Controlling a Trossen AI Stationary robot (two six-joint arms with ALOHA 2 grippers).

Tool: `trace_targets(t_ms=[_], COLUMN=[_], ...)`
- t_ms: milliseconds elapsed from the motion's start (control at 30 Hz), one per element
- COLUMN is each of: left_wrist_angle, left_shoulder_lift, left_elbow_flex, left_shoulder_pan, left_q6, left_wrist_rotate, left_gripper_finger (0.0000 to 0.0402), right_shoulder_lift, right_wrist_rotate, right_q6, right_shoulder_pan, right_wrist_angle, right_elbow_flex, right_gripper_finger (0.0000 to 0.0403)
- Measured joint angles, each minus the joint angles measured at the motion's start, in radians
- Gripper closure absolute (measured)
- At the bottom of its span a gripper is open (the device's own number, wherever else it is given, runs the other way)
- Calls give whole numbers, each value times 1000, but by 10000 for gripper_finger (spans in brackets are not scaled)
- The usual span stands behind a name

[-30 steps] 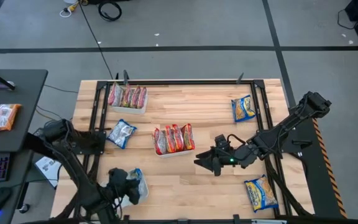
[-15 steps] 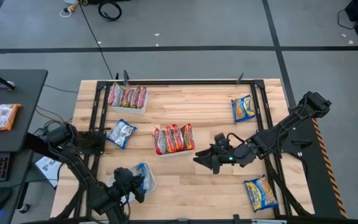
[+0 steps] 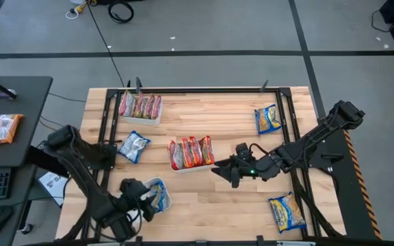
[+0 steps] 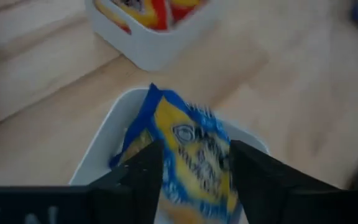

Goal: Sort Maruchan noodles
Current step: Put the blue noodle pack into the bottom white bin

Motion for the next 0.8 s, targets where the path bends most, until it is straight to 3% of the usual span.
trace_targets(t_ms=[133, 267, 433, 533, 633, 800], left_wrist_angle=[21, 8, -11, 73, 250, 513], left_shoulder_lift=[-87, -114, -91, -84, -81, -70], left_elbow_flex=[0, 1, -63, -138, -219, -300], left_shoulder_pan=[-12, -36, -19, 13, 45, 70], left_q6=[252, 399, 416, 444, 559, 733], left_wrist_rotate=[216, 404, 422, 427, 499, 576], left_gripper_finger=[190, 189, 206, 224, 243, 266], right_shoulder_lift=[0, 0, 0, 26, 133, 435], right_wrist_rotate=[0, -1, -1, -54, -181, -344], right_q6=[-8, -19, -27, -52, -79, -200], right_shoulder_pan=[-5, -5, -2, -4, -6, -5], right_wrist_angle=[0, 0, 0, -8, -105, -394], right_elbow_flex=[0, 0, 0, 15, 127, 489], right_gripper_finger=[159, 159, 159, 159, 163, 176])
